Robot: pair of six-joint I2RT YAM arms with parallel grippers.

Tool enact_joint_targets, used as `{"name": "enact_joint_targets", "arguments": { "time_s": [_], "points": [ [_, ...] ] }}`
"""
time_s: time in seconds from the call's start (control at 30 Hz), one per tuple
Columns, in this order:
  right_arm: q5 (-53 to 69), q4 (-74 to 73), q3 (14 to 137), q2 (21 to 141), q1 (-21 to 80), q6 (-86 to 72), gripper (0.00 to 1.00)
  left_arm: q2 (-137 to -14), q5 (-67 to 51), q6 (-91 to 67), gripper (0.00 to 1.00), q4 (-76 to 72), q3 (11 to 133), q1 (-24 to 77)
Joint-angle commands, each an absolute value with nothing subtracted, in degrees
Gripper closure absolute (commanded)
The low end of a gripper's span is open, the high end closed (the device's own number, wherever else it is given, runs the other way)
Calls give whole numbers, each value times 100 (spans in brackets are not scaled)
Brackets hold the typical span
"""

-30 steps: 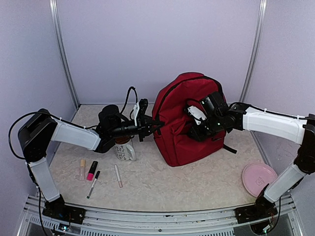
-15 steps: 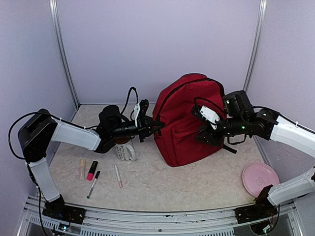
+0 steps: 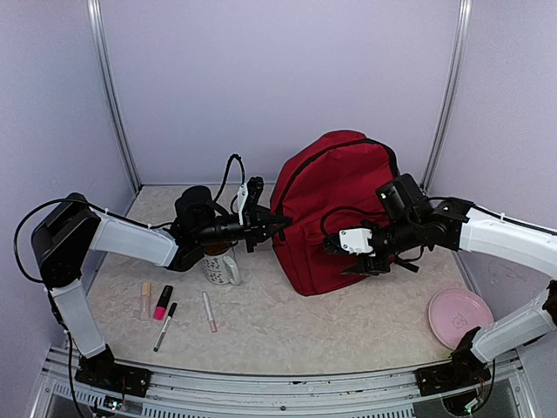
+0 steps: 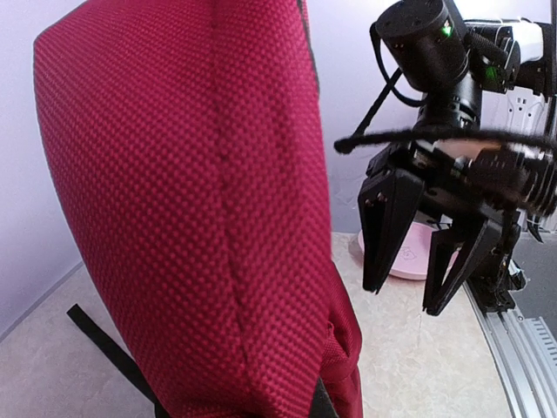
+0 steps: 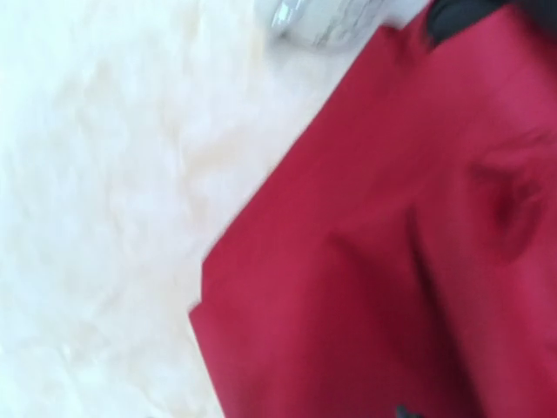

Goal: Pack the student bag
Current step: Open the lower front pocket of the student bag.

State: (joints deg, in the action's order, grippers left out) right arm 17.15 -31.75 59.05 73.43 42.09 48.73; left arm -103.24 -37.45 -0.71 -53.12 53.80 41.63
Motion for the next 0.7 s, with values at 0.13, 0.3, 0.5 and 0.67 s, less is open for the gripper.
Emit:
{"name": "enact_joint_targets", "arguments": {
  "time_s": [0.13, 0.3, 0.5, 0.67],
  "points": [
    [868, -2089, 5722, 7543, 3842, 5894, 31, -10143, -3849, 70, 100, -5272, 5493, 4201],
    [630, -1999, 6114, 7736, 3764, 6109, 27, -10153, -3850, 87, 100, -5262, 5498, 4201],
    [583, -2423, 6479, 7959, 3664, 6285, 27, -10132, -3775, 113, 100, -5252, 5476, 4214],
    [559, -2986, 6795, 8346, 3647, 6421, 28, -10123, -3779, 154, 100, -5217, 5471, 4220]
  ]
}}
